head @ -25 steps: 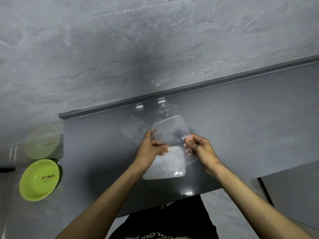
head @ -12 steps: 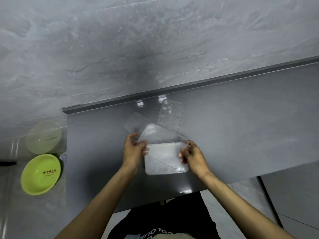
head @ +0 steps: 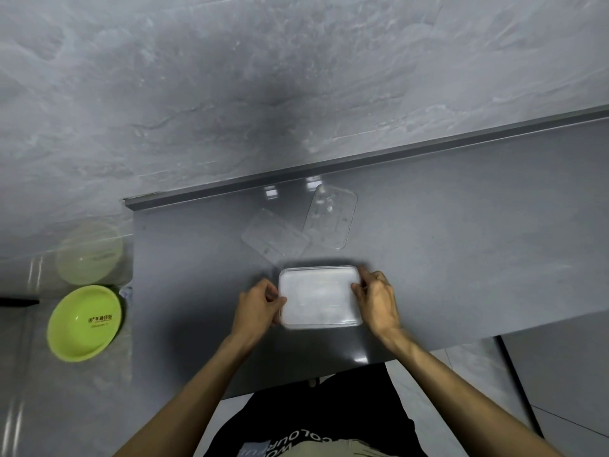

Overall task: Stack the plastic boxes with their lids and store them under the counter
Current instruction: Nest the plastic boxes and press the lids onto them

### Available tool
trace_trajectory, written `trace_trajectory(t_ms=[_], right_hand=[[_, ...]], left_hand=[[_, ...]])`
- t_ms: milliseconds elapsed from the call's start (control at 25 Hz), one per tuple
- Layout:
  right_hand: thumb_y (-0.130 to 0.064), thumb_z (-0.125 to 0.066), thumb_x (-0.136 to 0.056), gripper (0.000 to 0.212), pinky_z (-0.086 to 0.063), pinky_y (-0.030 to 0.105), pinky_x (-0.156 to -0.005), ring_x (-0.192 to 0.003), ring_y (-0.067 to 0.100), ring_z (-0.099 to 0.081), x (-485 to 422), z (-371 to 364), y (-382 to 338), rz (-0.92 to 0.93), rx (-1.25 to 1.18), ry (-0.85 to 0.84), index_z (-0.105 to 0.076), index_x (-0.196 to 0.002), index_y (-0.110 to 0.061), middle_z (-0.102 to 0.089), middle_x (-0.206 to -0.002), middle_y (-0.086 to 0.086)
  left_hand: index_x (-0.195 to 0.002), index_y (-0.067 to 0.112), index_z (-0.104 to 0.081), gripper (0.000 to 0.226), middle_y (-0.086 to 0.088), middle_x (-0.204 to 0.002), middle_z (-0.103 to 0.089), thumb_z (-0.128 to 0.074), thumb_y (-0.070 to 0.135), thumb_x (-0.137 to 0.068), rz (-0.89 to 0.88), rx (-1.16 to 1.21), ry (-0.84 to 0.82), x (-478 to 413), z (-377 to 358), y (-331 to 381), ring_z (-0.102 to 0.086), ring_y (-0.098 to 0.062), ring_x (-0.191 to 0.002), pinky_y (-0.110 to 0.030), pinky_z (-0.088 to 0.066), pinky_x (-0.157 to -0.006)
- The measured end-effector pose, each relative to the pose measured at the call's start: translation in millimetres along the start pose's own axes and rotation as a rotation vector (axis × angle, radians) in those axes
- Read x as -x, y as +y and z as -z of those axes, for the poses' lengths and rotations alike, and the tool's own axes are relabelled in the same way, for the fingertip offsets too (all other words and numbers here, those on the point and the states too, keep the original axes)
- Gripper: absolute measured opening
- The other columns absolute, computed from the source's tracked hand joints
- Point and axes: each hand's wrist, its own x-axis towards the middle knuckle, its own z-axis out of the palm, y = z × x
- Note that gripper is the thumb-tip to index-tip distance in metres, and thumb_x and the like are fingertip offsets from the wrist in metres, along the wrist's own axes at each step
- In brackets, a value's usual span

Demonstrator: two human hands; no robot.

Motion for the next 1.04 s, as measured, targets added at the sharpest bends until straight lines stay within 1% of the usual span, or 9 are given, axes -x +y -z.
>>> trace_trajectory(t_ms=[120, 240, 400, 480, 560, 760, 840, 960, 1040], right_hand=[[-0.012, -0.049, -0.095, 0.040, -0.045, 0.030, -0.088, -0.096, 0.033, -0.058, 0, 0, 0, -0.007, 0.017, 0.010, -0.051, -0.135, -0.012, -0.053, -0.110, 0.015], [-0.016, -0.049, -0.095, 0.038, -0.050, 0.038, -0.088, -0.098, 0.037, -0.060, 1, 0, 2, -0.025, 0.068, 0.001, -0.049, -0.134, -0.015, -0.052, -0.115, 0.016], [-0.022, -0.049, -0.096, 0.041, -0.052, 0.042, -0.087, -0.101, 0.038, -0.061, 3, -1, 4, -0.036, 0.129, -0.023, -0.045, -0.137, -0.016, -0.052, -0.122, 0.015], [-0.023, -0.049, -0.096, 0.042, -0.052, 0.042, -0.088, -0.102, 0.037, -0.060, 2, -3, 5, -0.037, 0.120, -0.026, -0.044, -0.137, -0.016, -0.053, -0.122, 0.016], [-0.024, -0.050, -0.096, 0.041, -0.051, 0.041, -0.088, -0.104, 0.037, -0.060, 0, -3, 6, -0.043, 0.114, -0.025, -0.046, -0.136, -0.017, -0.056, -0.122, 0.016], [-0.029, -0.052, -0.095, 0.042, -0.050, 0.038, -0.090, -0.111, 0.033, -0.061, -6, 3, 9, -0.039, 0.119, -0.064, -0.049, -0.136, -0.020, -0.065, -0.123, 0.011], [-0.031, -0.052, -0.095, 0.041, -0.050, 0.038, -0.087, -0.109, 0.034, -0.062, -8, 6, 9, -0.050, 0.136, -0.069, -0.051, -0.135, -0.022, -0.068, -0.119, 0.011], [-0.030, -0.052, -0.094, 0.038, -0.051, 0.037, -0.085, -0.107, 0.033, -0.063, -11, 8, 8, -0.043, 0.141, -0.061, -0.054, -0.131, -0.024, -0.068, -0.118, 0.009], [-0.028, -0.052, -0.094, 0.037, -0.050, 0.036, -0.087, -0.109, 0.031, -0.062, -12, 8, 8, -0.032, 0.123, -0.053, -0.054, -0.131, -0.024, -0.067, -0.121, 0.008]], left_hand=[[-0.078, 0.013, -0.058, 0.014, -0.002, -0.067, -0.068, -0.070, 0.018, -0.084, -0.029, -0.072, -0.006, 1, -3, -4, -0.065, -0.010, -0.051, -0.023, -0.055, -0.047], [-0.081, 0.018, -0.057, 0.012, 0.003, -0.072, -0.066, -0.069, 0.020, -0.085, -0.039, -0.087, -0.017, 1, -6, -8, -0.066, -0.011, -0.061, -0.027, -0.058, -0.056], [-0.106, 0.026, -0.056, 0.022, 0.019, -0.082, -0.060, -0.066, 0.019, -0.087, -0.110, -0.039, -0.046, 0, -7, -9, -0.062, 0.001, -0.075, -0.017, -0.055, -0.061], [-0.113, 0.026, -0.057, 0.027, 0.014, -0.087, -0.063, -0.064, 0.019, -0.088, -0.133, -0.025, -0.035, -1, -7, -9, -0.065, -0.002, -0.077, -0.022, -0.059, -0.065], [-0.118, 0.025, -0.057, 0.030, 0.004, -0.094, -0.068, -0.063, 0.020, -0.089, -0.133, -0.030, -0.021, -2, -7, -9, -0.068, -0.012, -0.083, -0.033, -0.062, -0.071], [-0.133, 0.024, -0.051, 0.039, -0.011, -0.105, -0.072, -0.056, 0.024, -0.093, -0.142, -0.077, -0.005, -6, -8, -7, -0.071, -0.026, -0.084, -0.045, -0.061, -0.072], [-0.135, 0.024, -0.050, 0.040, -0.011, -0.110, -0.071, -0.052, 0.027, -0.095, -0.139, -0.085, -0.003, -9, -9, -4, -0.070, -0.027, -0.089, -0.046, -0.060, -0.077], [-0.134, 0.024, -0.054, 0.038, -0.003, -0.119, -0.069, -0.052, 0.027, -0.096, -0.166, -0.092, 0.037, -12, -10, 0, -0.067, -0.022, -0.103, -0.040, -0.055, -0.091], [-0.128, 0.025, -0.059, 0.035, -0.002, -0.119, -0.069, -0.055, 0.026, -0.094, -0.142, -0.057, 0.047, -15, -12, 1, -0.066, -0.021, -0.104, -0.041, -0.055, -0.091]])
